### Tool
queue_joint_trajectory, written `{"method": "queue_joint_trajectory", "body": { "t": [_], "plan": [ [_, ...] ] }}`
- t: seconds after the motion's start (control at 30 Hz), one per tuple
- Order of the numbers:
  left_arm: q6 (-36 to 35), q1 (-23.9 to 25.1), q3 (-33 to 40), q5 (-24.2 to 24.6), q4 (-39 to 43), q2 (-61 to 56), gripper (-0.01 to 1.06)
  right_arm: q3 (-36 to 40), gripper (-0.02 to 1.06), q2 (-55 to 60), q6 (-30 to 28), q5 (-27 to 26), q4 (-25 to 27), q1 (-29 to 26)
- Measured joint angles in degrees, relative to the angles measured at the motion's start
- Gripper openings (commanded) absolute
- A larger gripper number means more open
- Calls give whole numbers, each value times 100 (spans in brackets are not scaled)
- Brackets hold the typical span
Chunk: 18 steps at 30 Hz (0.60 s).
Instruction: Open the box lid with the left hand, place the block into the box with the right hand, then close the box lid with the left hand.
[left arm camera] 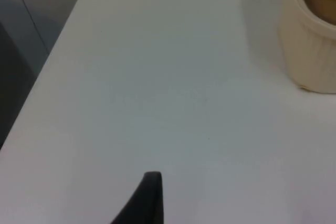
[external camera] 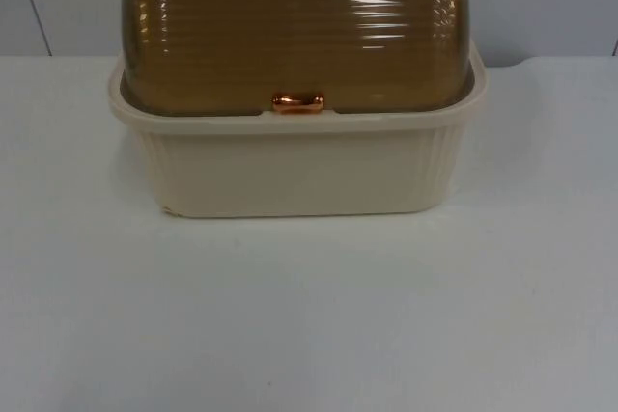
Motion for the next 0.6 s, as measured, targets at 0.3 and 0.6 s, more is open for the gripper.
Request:
{"method": "queue_joint_trajectory", "body": {
  "t": [0.3,0.6],
  "plan": [
    [11,11,0,0,63,0,105,0,104,0,0,0,-41,87],
    [11,11,0,0,63,0,105,0,104,0,0,0,-103,87]
  ]
}}
